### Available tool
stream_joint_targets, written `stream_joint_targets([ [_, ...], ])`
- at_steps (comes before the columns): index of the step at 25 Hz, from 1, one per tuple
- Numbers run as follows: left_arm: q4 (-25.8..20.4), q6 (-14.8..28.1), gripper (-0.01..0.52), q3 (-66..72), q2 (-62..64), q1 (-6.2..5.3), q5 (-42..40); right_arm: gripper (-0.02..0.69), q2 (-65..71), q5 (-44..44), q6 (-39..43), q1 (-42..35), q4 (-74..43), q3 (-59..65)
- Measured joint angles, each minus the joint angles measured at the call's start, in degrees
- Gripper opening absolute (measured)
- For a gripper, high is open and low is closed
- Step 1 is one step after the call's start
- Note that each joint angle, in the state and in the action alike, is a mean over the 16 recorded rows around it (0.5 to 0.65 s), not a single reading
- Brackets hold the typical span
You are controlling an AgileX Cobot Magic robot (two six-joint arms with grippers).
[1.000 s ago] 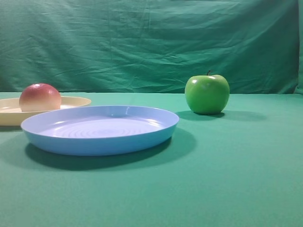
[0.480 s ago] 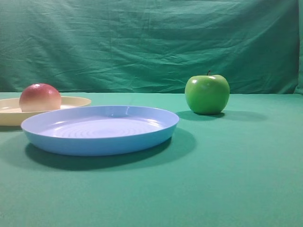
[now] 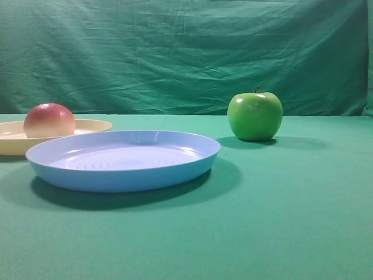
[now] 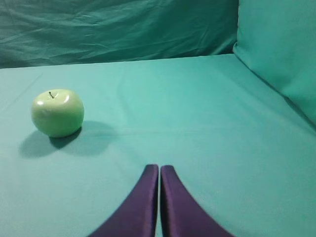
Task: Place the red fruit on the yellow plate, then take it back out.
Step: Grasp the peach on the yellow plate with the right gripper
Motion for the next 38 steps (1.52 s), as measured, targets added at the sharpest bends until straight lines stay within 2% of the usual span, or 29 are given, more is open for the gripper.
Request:
stream_joint_targets([
  [9,0.0,0.0,0.000,0.0,0.0,0.00,0.0,0.000,0.0,2.7,0.1,0.0,0.7,1.1],
  [20,0.0,0.0,0.000,0.0,0.0,0.00,0.0,0.000,1.8,4.1,-0.1,1.9,9.4,-1.5],
  [26,0.0,0.0,0.000,0.0,0.0,0.00,0.0,0.000,8.6,5.7,-1.2,4.4,12.9,-9.8],
  [38,0.0,0.0,0.000,0.0,0.0,0.00,0.0,0.000,28.9,9.7,-4.9,6.7,14.2,-34.0],
])
